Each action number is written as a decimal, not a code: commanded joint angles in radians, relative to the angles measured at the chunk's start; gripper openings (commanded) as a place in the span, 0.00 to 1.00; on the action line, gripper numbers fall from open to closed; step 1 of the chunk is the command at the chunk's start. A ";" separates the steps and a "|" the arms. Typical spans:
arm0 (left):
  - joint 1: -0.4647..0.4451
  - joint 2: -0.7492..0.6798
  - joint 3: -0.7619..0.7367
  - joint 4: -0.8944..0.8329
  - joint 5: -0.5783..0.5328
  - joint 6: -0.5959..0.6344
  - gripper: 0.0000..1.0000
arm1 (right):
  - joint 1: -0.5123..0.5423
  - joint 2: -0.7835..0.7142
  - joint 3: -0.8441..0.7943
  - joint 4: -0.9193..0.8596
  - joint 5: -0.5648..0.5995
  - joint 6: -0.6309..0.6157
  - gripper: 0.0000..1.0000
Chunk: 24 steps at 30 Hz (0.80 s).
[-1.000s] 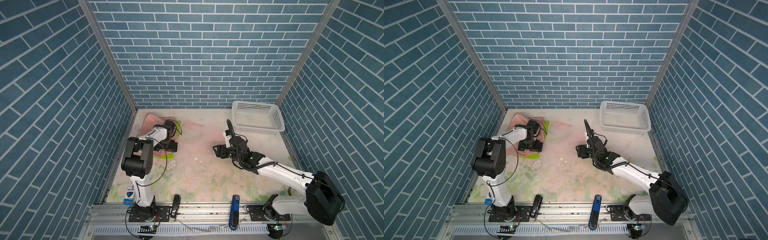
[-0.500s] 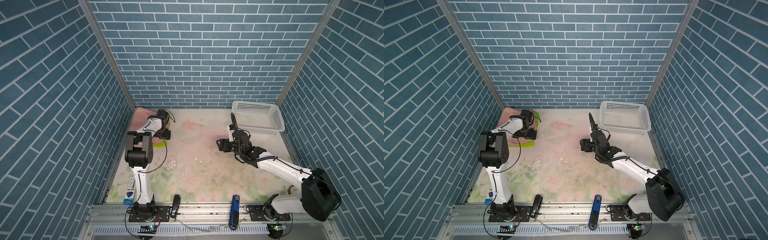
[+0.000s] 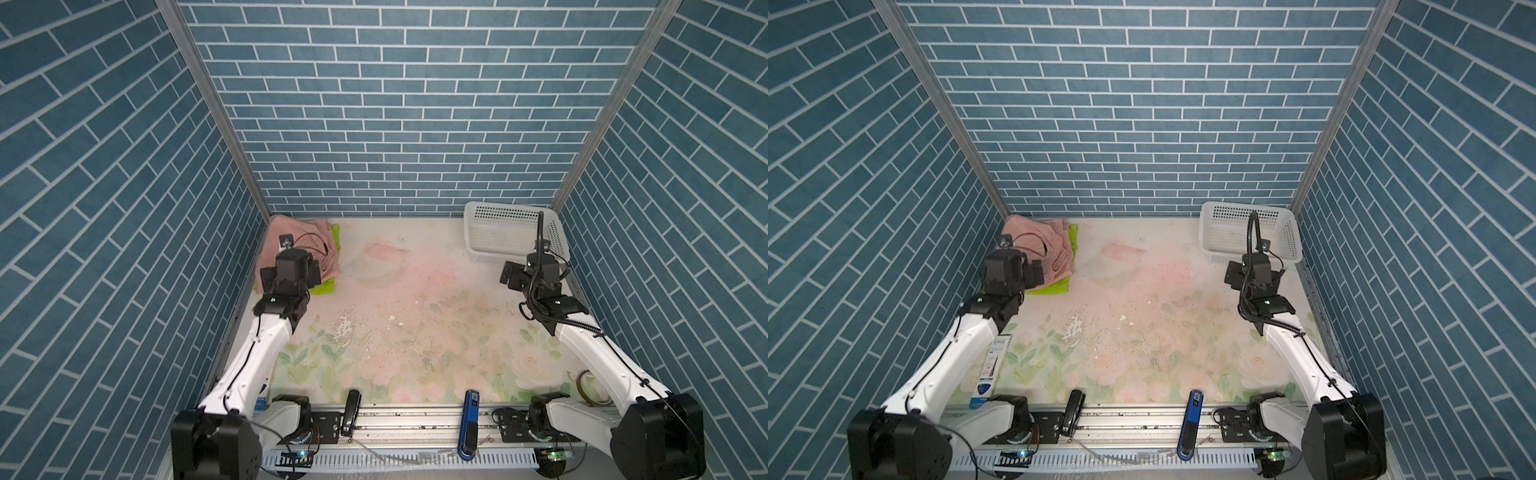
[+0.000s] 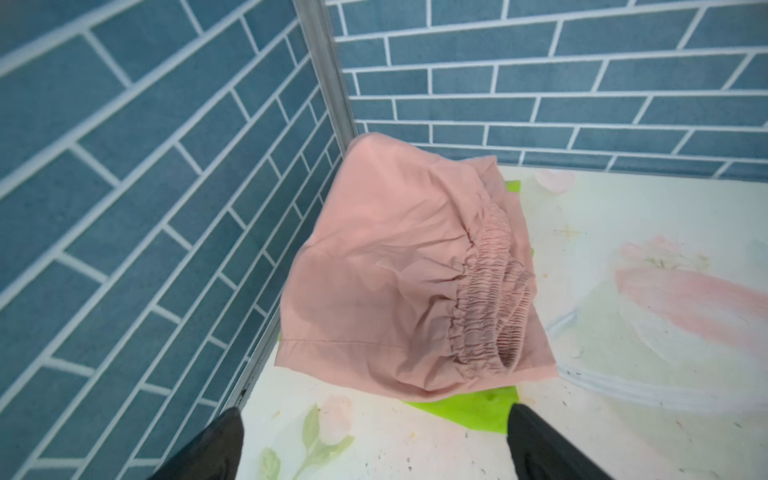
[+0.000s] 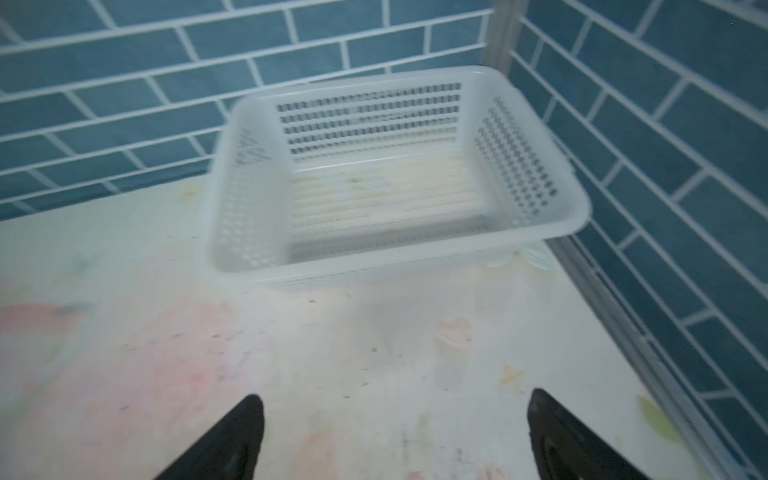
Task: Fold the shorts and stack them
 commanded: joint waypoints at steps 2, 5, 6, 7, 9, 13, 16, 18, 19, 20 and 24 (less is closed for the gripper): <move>-0.001 -0.005 -0.206 0.314 -0.083 0.047 1.00 | -0.069 -0.026 -0.158 0.114 0.109 -0.098 0.98; 0.000 0.048 -0.247 0.419 -0.082 0.085 1.00 | -0.097 0.012 -0.275 0.365 0.100 -0.159 0.98; 0.003 0.075 -0.249 0.442 -0.078 0.080 1.00 | -0.102 0.040 -0.312 0.478 0.067 -0.193 0.98; 0.006 0.103 -0.252 0.473 -0.065 0.083 1.00 | -0.104 0.068 -0.336 0.566 0.043 -0.212 0.98; 0.007 0.174 -0.257 0.556 -0.037 0.097 1.00 | -0.106 0.151 -0.380 0.781 -0.037 -0.258 0.98; 0.007 0.267 -0.299 0.743 0.002 0.103 1.00 | -0.114 0.305 -0.369 0.956 -0.112 -0.326 0.98; 0.008 0.320 -0.340 0.864 0.060 0.127 1.00 | -0.121 0.314 -0.389 0.986 -0.188 -0.339 0.98; 0.009 0.358 -0.348 0.899 0.090 0.132 1.00 | -0.130 0.331 -0.454 1.119 -0.224 -0.344 0.98; 0.010 0.398 -0.342 0.918 0.082 0.127 1.00 | -0.132 0.337 -0.475 1.162 -0.219 -0.338 0.98; 0.013 0.447 -0.331 0.958 0.102 0.148 1.00 | -0.141 0.357 -0.494 1.216 -0.209 -0.322 0.98; 0.043 0.476 -0.391 1.088 0.167 0.132 1.00 | -0.184 0.403 -0.401 1.059 -0.251 -0.281 0.99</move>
